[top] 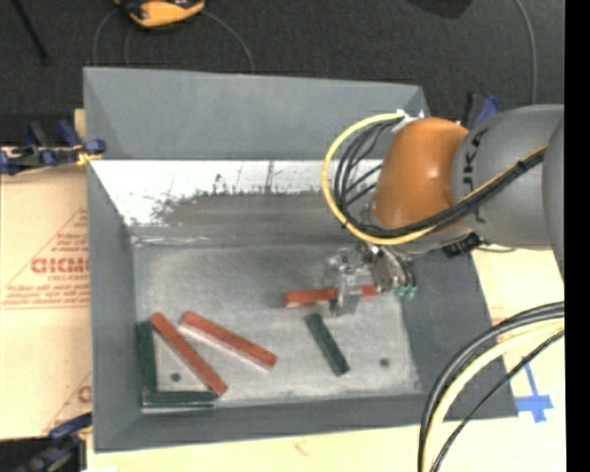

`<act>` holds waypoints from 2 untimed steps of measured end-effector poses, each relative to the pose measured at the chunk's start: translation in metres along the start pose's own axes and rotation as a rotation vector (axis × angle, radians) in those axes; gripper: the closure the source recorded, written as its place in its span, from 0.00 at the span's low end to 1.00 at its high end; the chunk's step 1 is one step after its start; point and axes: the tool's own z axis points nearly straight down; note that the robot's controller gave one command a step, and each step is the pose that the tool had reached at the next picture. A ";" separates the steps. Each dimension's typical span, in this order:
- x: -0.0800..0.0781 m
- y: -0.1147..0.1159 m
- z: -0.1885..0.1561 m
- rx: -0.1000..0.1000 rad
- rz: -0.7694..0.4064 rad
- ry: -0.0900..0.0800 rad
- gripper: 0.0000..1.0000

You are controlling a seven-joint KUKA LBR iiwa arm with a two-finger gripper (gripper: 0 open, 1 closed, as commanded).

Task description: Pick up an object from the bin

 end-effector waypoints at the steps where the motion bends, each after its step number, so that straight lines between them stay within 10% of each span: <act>1: -0.001 0.000 -0.011 0.001 -0.001 -0.004 1.00; 2: 0.000 0.000 -0.022 0.000 -0.001 0.001 1.00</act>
Offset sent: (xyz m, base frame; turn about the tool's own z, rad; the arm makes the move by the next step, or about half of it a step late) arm 0.0000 0.0000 0.0673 0.0000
